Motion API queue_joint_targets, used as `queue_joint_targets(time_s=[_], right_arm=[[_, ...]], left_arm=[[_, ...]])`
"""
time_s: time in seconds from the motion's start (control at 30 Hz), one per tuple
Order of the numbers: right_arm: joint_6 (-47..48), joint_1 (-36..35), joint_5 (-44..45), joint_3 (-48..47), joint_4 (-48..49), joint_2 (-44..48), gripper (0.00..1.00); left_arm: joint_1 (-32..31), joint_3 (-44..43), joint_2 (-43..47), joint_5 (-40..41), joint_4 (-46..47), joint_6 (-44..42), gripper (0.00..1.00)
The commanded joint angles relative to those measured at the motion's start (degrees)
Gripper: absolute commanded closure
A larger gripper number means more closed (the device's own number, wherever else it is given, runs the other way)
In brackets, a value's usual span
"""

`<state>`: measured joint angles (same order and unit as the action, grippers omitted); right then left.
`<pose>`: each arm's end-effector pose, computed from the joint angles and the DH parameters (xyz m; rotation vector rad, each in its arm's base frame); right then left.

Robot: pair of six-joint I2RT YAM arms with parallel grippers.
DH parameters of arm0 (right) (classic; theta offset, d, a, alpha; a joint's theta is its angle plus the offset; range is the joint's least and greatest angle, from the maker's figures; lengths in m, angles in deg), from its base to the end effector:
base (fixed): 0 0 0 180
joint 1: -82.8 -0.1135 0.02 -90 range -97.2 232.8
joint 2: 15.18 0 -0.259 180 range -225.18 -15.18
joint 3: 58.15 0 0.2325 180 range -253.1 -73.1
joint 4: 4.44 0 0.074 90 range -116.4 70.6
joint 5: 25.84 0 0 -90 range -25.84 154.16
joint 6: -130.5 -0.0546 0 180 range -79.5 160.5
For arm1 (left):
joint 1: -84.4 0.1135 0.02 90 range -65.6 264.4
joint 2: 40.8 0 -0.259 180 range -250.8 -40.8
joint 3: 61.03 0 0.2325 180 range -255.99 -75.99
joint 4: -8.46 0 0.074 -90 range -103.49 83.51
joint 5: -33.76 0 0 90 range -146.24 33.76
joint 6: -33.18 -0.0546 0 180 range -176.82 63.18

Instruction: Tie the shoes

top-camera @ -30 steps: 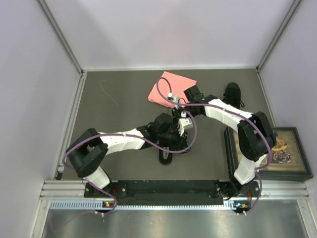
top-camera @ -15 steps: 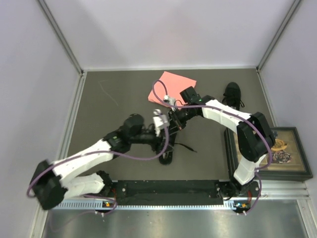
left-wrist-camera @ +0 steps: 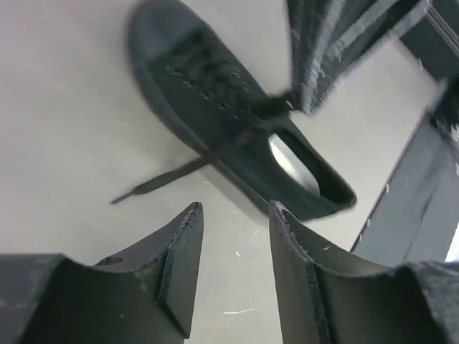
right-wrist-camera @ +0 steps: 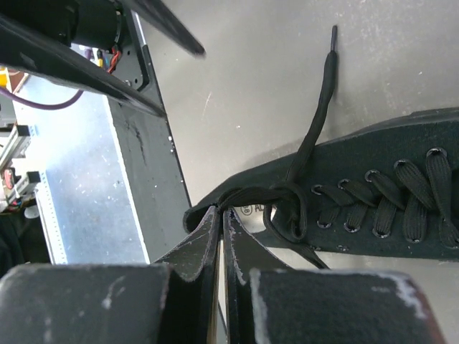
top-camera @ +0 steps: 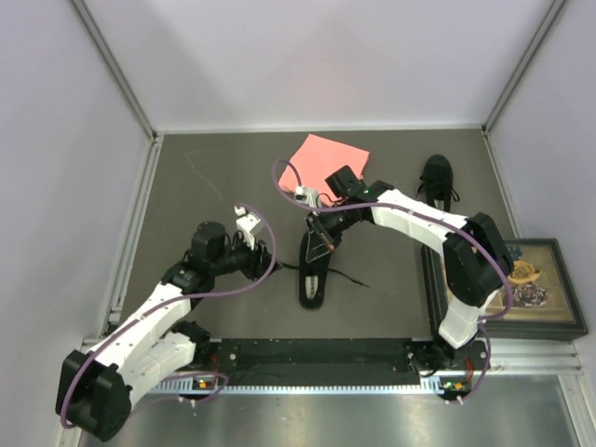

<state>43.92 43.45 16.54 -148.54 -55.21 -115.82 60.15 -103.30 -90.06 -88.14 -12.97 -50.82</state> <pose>0.2453 0.2533 0.2297 -1.2348 2.3331 1.3099 0.1592 -0.1034 0.2242 0.6785 1.9941 -0.8957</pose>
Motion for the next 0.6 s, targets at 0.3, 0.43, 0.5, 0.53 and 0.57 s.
queue_joint_targets(time_s=[0.3, 0.43, 0.5, 0.53, 0.57], right_arm=[[-0.78, -0.20, -2.74, -4.54, -0.40, -1.40, 1.00], [-1.49, -0.11, -4.24, -5.24, -0.49, -2.54, 1.00], [-2.19, -0.37, -4.59, -5.68, -0.14, -3.24, 1.00], [-2.45, -0.55, -4.68, -5.94, -0.13, -3.51, 1.00], [-2.45, -0.64, -4.77, -6.56, -0.31, -3.86, 1.00]], left_arm=[[0.08, 0.15, -10.59, -15.56, 17.17, -16.29, 0.51], [-0.01, 0.24, -11.65, -16.60, 19.84, -15.75, 0.56], [-0.01, 0.15, -11.39, -17.31, 18.80, -17.15, 0.59], [-0.01, 0.07, -11.13, -17.58, 17.74, -17.86, 0.59], [-0.01, 0.15, -10.43, -17.50, 16.77, -18.56, 0.60]])
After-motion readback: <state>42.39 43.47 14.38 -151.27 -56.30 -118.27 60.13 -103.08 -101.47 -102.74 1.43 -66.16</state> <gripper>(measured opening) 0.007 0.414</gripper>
